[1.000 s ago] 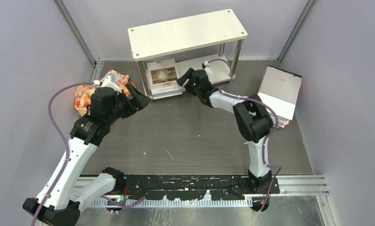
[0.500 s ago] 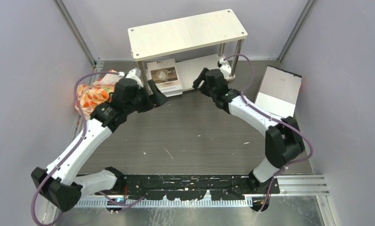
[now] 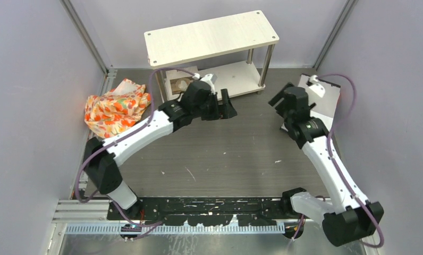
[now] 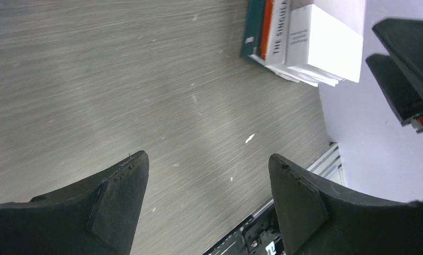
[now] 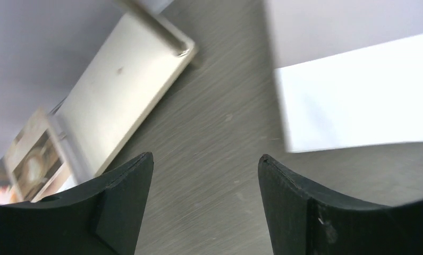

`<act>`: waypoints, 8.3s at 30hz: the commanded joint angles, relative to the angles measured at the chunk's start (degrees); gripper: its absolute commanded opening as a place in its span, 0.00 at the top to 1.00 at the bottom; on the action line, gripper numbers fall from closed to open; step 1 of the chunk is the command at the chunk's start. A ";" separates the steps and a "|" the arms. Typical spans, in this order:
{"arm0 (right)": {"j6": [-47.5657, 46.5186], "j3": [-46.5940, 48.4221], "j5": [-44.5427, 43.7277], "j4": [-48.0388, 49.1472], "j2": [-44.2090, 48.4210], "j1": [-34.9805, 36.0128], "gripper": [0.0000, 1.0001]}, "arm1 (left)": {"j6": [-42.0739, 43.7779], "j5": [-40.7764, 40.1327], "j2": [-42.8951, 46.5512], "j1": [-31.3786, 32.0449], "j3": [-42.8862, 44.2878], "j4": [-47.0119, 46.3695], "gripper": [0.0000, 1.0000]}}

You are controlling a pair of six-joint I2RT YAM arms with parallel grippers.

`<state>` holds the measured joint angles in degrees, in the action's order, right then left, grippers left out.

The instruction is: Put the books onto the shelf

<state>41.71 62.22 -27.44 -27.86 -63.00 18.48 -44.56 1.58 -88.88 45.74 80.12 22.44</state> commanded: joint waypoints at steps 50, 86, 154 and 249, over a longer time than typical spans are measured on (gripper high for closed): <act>-2.16 -13.05 12.19 1.51 6.30 -46.59 0.20 | -17.56 33.01 -59.83 0.49 54.80 -37.10 0.00; 6.89 -26.76 26.56 22.46 3.42 -54.33 0.25 | -18.29 35.36 -63.00 2.38 58.73 -39.23 0.00; 17.22 -28.96 37.87 10.20 23.64 -50.22 0.99 | -29.08 33.81 -59.93 1.69 49.25 -53.88 0.00; 14.56 -18.38 35.51 -6.15 28.66 -47.13 0.48 | -32.01 29.00 -27.44 -5.61 4.22 -58.17 0.56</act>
<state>57.12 41.04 9.37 -32.99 -35.42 -28.95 -77.80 30.81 -122.50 41.23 86.21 -32.93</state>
